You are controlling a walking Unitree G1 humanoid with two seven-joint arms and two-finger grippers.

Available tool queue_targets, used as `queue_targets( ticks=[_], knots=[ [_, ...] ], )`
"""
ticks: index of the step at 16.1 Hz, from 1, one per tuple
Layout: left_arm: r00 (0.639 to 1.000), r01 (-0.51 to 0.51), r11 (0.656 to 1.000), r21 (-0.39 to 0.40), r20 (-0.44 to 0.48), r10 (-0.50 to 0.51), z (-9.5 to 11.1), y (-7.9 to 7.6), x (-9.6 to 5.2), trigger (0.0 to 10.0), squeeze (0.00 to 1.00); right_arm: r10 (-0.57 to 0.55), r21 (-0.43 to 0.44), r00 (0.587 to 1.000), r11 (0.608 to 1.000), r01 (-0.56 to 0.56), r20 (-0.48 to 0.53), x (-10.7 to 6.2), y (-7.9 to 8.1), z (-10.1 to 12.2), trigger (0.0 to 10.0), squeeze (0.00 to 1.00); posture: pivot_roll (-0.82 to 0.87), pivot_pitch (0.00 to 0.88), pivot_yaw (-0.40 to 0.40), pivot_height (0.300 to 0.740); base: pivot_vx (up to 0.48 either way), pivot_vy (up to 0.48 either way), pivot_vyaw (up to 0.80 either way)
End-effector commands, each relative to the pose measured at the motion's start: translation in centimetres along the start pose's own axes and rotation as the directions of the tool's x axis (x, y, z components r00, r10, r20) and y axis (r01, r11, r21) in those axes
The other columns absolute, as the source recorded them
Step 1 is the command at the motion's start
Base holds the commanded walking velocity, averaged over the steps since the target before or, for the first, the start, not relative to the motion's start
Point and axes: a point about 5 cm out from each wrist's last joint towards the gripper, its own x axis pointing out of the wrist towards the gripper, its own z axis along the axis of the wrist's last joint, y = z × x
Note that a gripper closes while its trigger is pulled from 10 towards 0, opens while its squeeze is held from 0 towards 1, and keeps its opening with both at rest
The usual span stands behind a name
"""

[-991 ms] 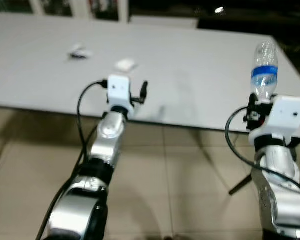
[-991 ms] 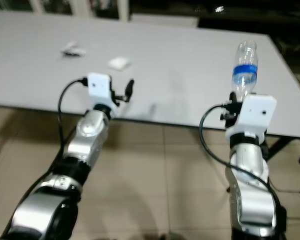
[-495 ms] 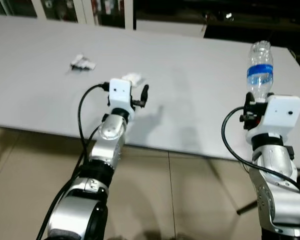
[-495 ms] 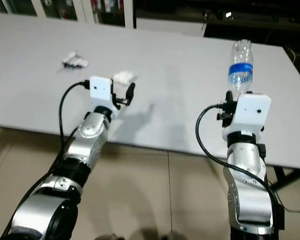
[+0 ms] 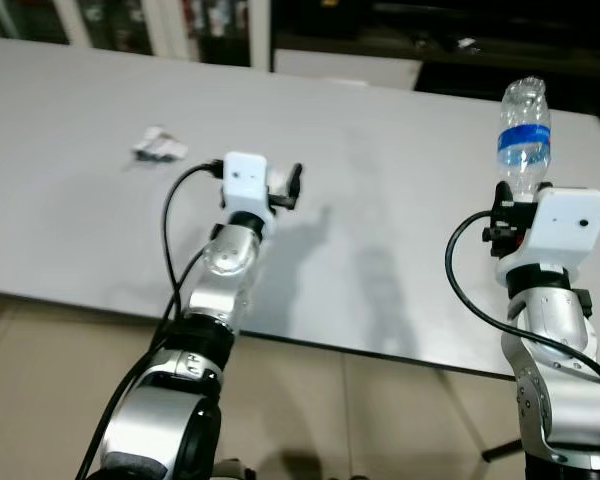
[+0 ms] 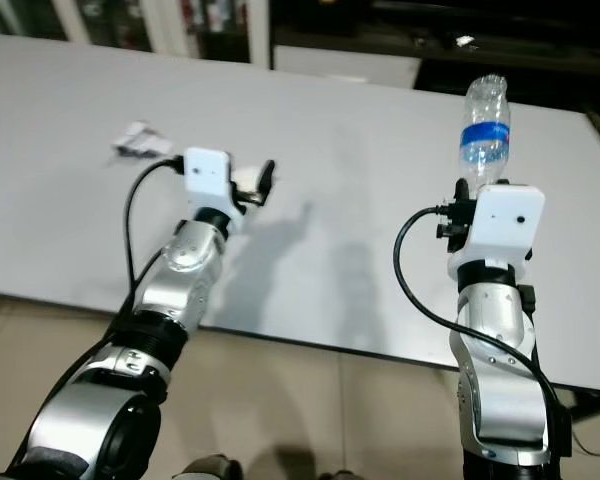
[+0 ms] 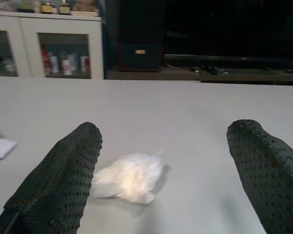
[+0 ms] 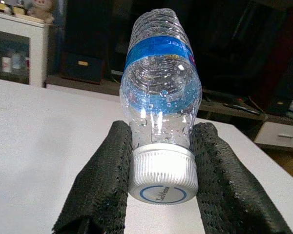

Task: Picking trash to rubbish bin

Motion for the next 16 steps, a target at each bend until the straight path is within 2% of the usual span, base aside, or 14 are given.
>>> queue_targets(
  ticks=[1, 11, 15, 16],
  knots=[
    [0.999, 0.031, 0.999, -0.008, -0.022, -0.031, -0.35, -1.09, -0.01, 10.0, 0.0, -0.025, -0.013, 1.0, 1.0, 0.025, 0.008, -0.09, -0.45, 0.15, 10.0, 0.0, 0.04, 0.075, -0.032, 0.74, 0.0, -0.48, 0.0],
    [0.999, 0.03, 1.0, 0.002, -0.037, -0.03, -0.51, -1.11, 0.04, 10.0, 0.0, -0.022, -0.006, 1.0, 1.0, 0.022, -0.005, -0.39, -0.12, -0.14, 10.0, 0.0, 0.04, 0.086, -0.024, 0.74, 0.0, -0.479, 0.0],
    [0.999, 0.023, 0.999, -0.023, -0.034, -0.024, -0.54, -1.12, 0.02, 10.0, 0.0, 0.003, -0.019, 1.0, 1.0, -0.003, -0.01, -0.39, 0.22, -0.27, 10.0, 0.0, 0.04, 0.09, -0.024, 0.74, 0.0, 0.0, 0.0],
    [0.999, 0.022, 1.0, -0.022, -0.034, -0.023, -0.53, -1.11, 0.03, 10.0, 0.0, 0.005, -0.019, 1.0, 1.0, -0.005, -0.009, -0.4, 0.27, -0.25, 10.0, 0.0, 0.04, 0.09, -0.024, 0.74, 0.0, 0.0, 0.8]
  ],
)
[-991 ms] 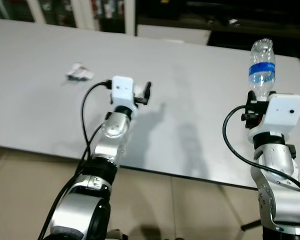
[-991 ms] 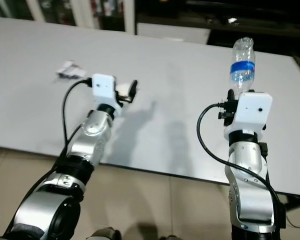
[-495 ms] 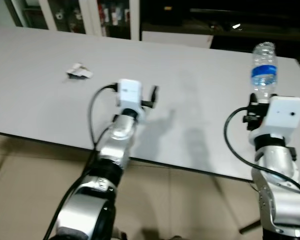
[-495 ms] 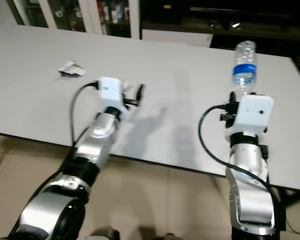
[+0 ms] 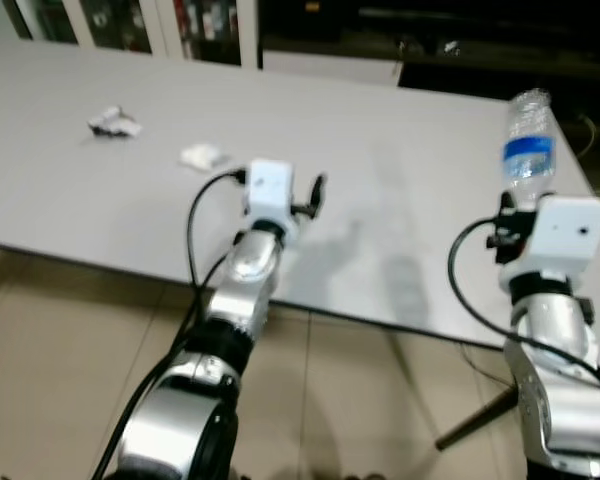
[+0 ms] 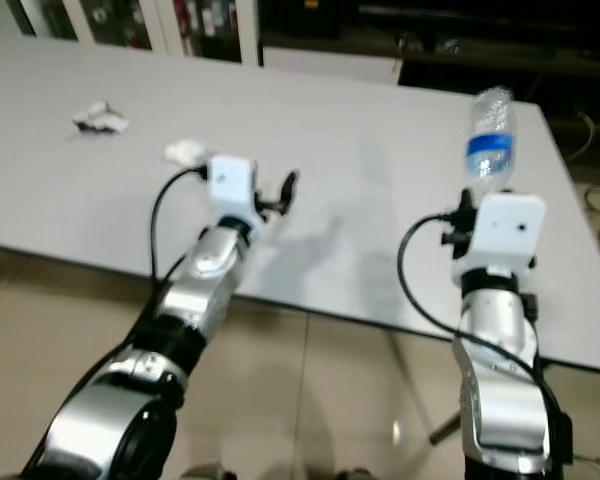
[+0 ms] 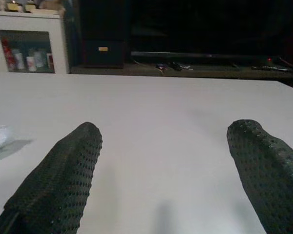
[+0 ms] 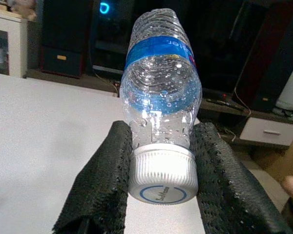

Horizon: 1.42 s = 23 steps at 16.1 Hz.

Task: Picking trash to rubbish bin

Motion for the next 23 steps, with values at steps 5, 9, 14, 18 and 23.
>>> queue_targets(
  ticks=[5, 9, 14, 18, 23],
  knots=[
    [0.999, -0.031, 0.999, 0.01, -0.015, 0.032, -0.2, 1.13, -0.12, 10.0, 0.0, 0.013, 0.013, 1.0, 1.0, -0.013, 0.01, -0.11, 0.28, 0.33, 10.0, 0.0, 0.03, 0.091, -0.025, 0.74, 0.0, 0.0, 0.63],
    [0.999, -0.03, 1.0, -0.004, -0.023, 0.03, -0.21, 1.47, -0.04, 10.0, 0.0, 0.009, 0.013, 1.0, 1.0, -0.01, 0.009, -0.17, 0.18, 0.3, 10.0, 0.0, 0.03, 0.091, -0.025, 0.74, 0.211, 0.0, 0.0],
    [1.0, -0.02, 1.0, -0.003, -0.021, 0.02, -0.11, 1.47, 0.06, 10.0, 0.0, 0.01, 0.015, 1.0, 1.0, -0.01, 0.014, -0.08, 0.27, 0.36, 10.0, 0.0, 0.03, 0.084, -0.019, 0.74, 0.459, 0.0, 0.0],
    [0.999, -0.021, 1.0, -0.003, -0.024, 0.021, -0.17, 1.52, 0.05, 10.0, 0.0, 0.011, 0.014, 1.0, 1.0, -0.011, 0.012, -0.09, 0.33, 0.3, 10.0, 0.0, 0.04, 0.085, -0.018, 0.74, 0.461, 0.0, 0.0],
    [1.0, -0.017, 1.0, -0.005, -0.026, 0.017, -0.22, 1.41, 0.07, 10.0, 0.0, 0.013, 0.012, 1.0, 1.0, -0.013, 0.011, -0.13, 0.39, 0.26, 10.0, 0.0, 0.03, 0.084, -0.015, 0.74, 0.461, 0.0, 0.0]
  ],
)
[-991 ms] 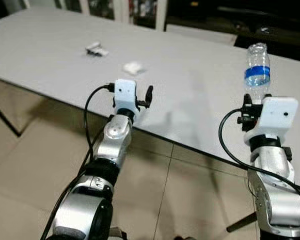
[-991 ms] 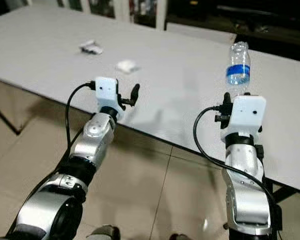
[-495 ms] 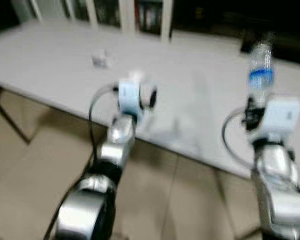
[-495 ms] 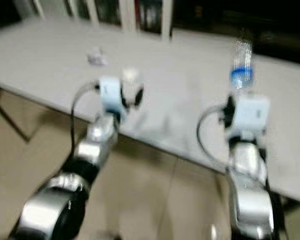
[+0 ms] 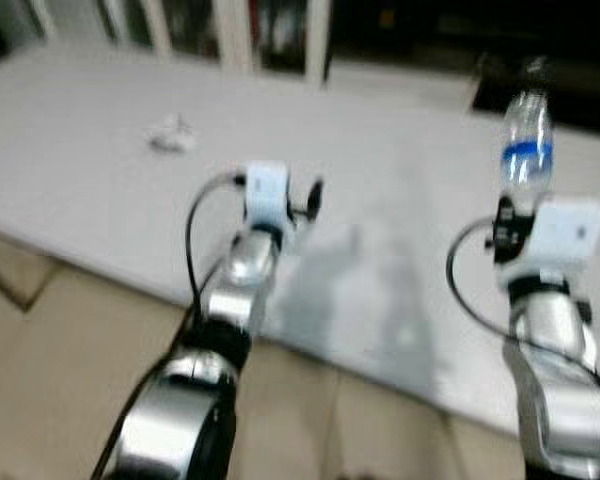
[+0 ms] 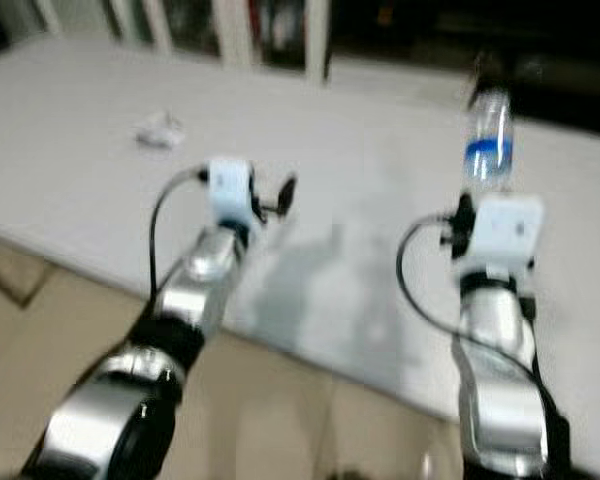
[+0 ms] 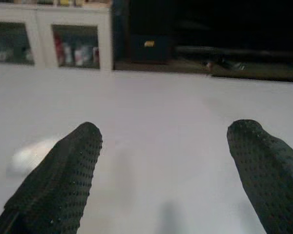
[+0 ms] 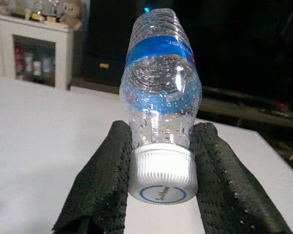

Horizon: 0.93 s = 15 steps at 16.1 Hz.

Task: Picking trash to rubbish bin

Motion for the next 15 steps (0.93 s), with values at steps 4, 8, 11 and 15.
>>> queue_targets(
  ticks=[4, 8, 11, 15],
  knots=[
    [1.0, -0.028, 0.999, 0.016, 0.004, 0.028, 0.3, 0.9, 0.0, 10.0, 0.0, 0.011, 0.004, 1.0, 1.0, -0.011, 0.02, -0.2, 0.3, 0.5, 10.0, 0.0, 0.03, 0.091, -0.018, 0.74, 0.458, 0.0, 0.0],
    [0.999, -0.034, 0.999, 0.021, 0.01, 0.034, 0.2, 0.9, -0.1, 10.0, 0.0, 0.017, 0.002, 1.0, 1.0, -0.017, 0.01, -0.2, 0.3, 0.3, 10.0, 0.0, 0.03, 0.094, -0.019, 0.74, 0.112, 0.0, 0.0],
    [0.996, -0.084, 0.995, 0.059, -0.002, 0.084, 0.1, 1.9, 0.0, 10.0, 0.0, 0.02, 0.002, 1.0, 1.0, -0.02, 0.009, -0.3, 0.4, 0.3, 10.0, 0.0, 0.03, 0.105, -0.022, 0.74, 0.0, 0.0, 0.0],
    [0.988, -0.139, 0.981, 0.138, -0.052, 0.147, -0.4, 3.9, 0.0, 10.0, 0.0, 0.021, 0.002, 1.0, 1.0, -0.021, -0.002, -0.8, 0.4, 0.1, 10.0, 0.0, 0.02, 0.119, -0.019, 0.74, 0.0, 0.0, 0.0]
  ],
)
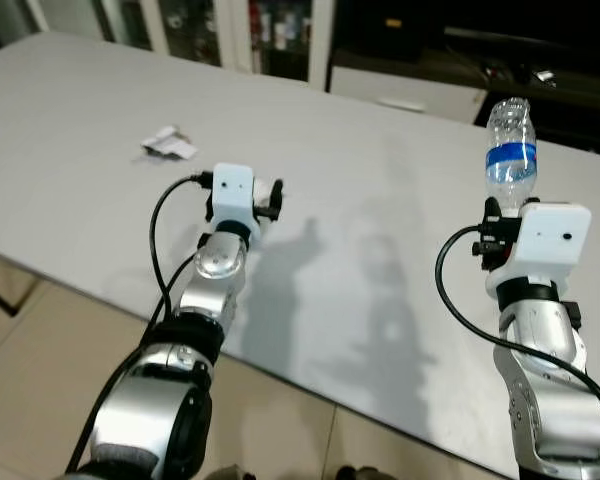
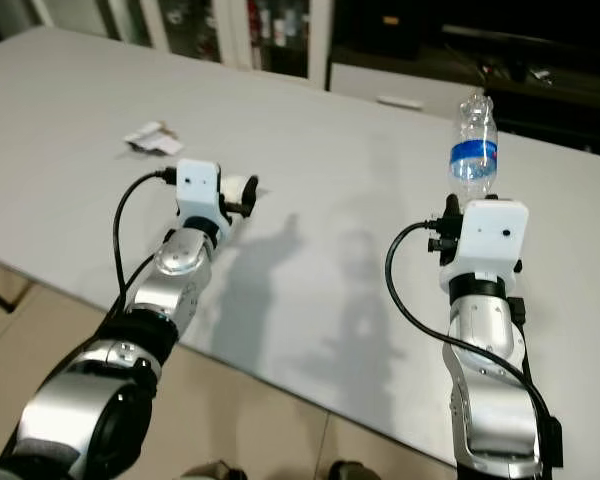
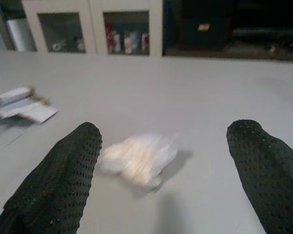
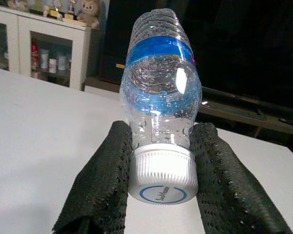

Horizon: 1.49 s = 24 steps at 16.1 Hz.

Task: Picking trash to rubbish bin

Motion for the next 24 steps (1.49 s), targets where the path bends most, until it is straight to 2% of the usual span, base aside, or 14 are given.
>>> queue_targets(
  ticks=[1, 7, 15, 24],
  knots=[
    [1.0, 0.003, 1.0, 0.029, 0.011, -0.003, 0.7, -0.4, 0.4, 10.0, 0.0, -0.006, -0.001, 1.0, 1.0, 0.006, 0.005, -0.3, -0.3, 0.3, 10.0, 0.0, 0.02, 0.125, -0.02, 0.74, 0.0, 0.0, 0.0],
    [1.0, -0.005, 0.997, 0.081, -0.024, 0.007, 0.5, 0.1, 0.8, 10.0, 0.0, -0.015, -0.007, 1.0, 1.0, 0.015, -0.016, -1.4, -0.5, 0.1, 10.0, 0.0, -0.01, 0.156, -0.014, 0.74, 0.0, 0.0, 0.0],
    [1.0, -0.024, 0.991, 0.129, -0.005, 0.024, 1.1, 0.9, 1.1, 10.0, 0.0, -0.077, -0.012, 0.992, 0.997, 0.077, -0.097, -4.8, -1.3, -0.8, 10.0, 0.0, -0.07, 0.23, 0.004, 0.74, 0.0, 0.0, 0.0],
    [0.999, -0.052, 0.986, 0.161, 0.012, 0.051, 1.6, 1.5, 1.3, 10.0, 0.0, -0.103, -0.018, 0.985, 0.995, 0.102, -0.14, -6.2, -1.5, -0.7, 10.0, 0.0, -0.11, 0.276, -0.006, 0.74, 0.0, 0.0, 0.0]
  ],
)
